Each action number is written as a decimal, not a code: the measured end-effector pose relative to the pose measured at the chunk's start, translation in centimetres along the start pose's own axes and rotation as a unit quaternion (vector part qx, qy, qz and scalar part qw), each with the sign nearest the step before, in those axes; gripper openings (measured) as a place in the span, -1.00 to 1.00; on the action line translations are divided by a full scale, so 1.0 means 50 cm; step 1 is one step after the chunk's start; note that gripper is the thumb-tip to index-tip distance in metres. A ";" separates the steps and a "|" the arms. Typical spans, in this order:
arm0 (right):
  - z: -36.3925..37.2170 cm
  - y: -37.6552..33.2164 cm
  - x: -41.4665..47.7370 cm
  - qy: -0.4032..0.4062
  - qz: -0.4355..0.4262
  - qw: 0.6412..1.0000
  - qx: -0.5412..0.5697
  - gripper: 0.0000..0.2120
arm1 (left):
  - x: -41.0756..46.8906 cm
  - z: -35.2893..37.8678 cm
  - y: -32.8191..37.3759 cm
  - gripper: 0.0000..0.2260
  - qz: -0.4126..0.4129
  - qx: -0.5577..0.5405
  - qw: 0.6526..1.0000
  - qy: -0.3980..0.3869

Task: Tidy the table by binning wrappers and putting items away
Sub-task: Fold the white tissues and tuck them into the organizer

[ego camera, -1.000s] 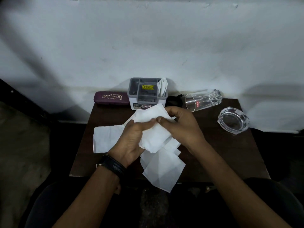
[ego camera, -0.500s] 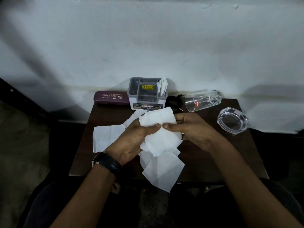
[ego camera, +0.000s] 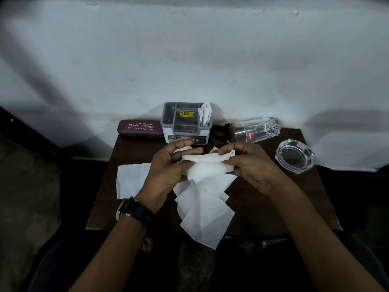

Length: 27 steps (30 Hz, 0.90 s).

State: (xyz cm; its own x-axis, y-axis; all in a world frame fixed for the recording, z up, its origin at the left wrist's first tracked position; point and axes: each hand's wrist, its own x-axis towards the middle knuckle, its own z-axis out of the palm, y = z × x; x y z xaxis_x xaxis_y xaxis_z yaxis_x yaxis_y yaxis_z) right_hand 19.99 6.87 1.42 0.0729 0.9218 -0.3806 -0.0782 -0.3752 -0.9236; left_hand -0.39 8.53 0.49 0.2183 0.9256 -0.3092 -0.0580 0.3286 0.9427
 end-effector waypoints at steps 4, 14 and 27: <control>0.004 0.002 -0.001 -0.016 -0.013 1.000 0.014 -0.70 | 0.005 0.001 0.005 -0.60 -0.029 -0.053 0.998 0.030; 0.010 0.013 0.004 -0.021 -0.074 0.997 -0.031 -0.63 | 0.004 0.008 -0.009 -0.58 -0.070 -0.069 0.994 0.049; 0.021 0.022 0.007 -0.014 -0.047 0.998 -0.043 -0.52 | 0.002 0.013 -0.014 -0.63 -0.050 -0.075 0.996 -0.005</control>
State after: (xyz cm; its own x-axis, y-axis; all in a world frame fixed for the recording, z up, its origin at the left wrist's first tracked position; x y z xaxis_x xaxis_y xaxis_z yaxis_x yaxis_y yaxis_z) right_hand 18.88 6.87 0.31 0.0478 0.9555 -0.2912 0.0134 -0.2921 -0.9563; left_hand 0.29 8.28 -0.14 0.2403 0.8850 -0.3987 -0.1805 0.4443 0.8775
